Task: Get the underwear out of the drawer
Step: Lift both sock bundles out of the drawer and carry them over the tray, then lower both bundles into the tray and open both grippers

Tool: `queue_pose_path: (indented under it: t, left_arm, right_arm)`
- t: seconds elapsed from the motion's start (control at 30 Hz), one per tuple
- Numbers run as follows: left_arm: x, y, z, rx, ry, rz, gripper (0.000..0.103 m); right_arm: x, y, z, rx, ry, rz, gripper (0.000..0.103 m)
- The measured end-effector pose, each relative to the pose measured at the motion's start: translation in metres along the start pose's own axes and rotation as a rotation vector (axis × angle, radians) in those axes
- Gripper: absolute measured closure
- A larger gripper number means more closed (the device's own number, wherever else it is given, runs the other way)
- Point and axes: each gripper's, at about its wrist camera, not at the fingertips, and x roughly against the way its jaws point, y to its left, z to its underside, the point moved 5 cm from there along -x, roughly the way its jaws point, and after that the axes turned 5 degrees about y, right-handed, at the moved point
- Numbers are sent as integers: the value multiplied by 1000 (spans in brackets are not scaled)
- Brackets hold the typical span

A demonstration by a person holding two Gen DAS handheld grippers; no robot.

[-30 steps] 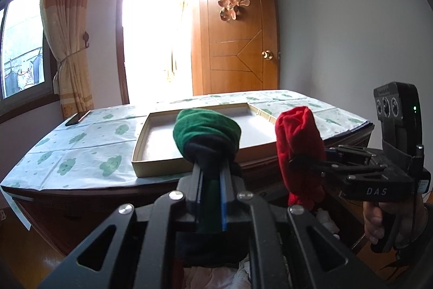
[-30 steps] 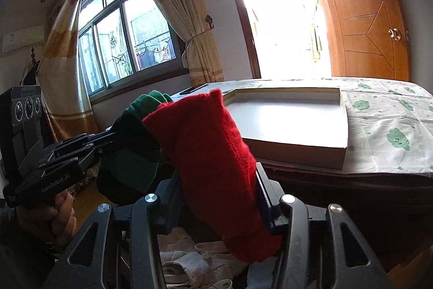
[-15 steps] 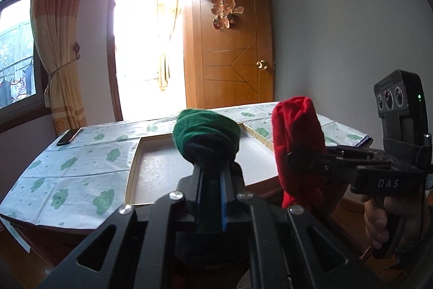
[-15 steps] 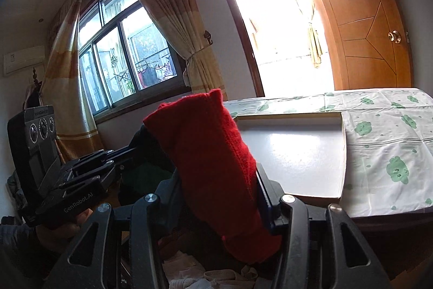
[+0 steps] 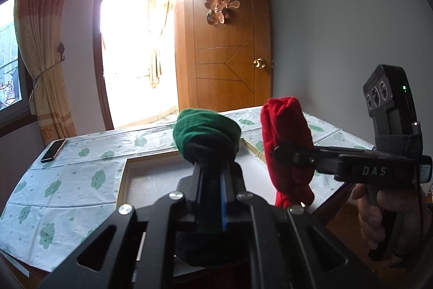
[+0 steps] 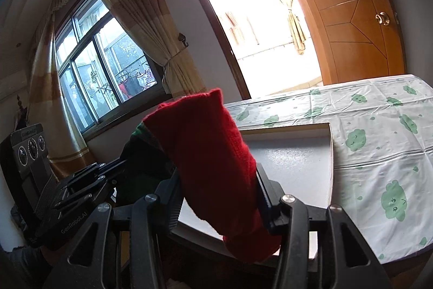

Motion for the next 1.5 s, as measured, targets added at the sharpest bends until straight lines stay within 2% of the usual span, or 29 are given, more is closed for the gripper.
queue_pose_path:
  t: [0.37, 0.8, 1.13, 1.37, 1.5]
  left_arm:
    - [-75, 13, -23, 62, 118, 67, 96]
    - [-154, 21, -36, 172, 245, 112, 96]
    - [-200, 26, -36, 252, 313, 93, 96]
    - [-221, 28, -29, 297, 357, 73, 96]
    - [-230, 29, -28, 319, 368, 73, 96]
  right_arm:
    - [-50, -51, -35, -127, 94, 44, 53]
    - [-94, -109, -50, -305, 218, 88, 53]
    - [-125, -141, -60, -471, 332, 79, 53]
    - [-147, -159, -59, -467, 426, 157, 53]
    - [-153, -163, -56, -462, 438, 172, 53]
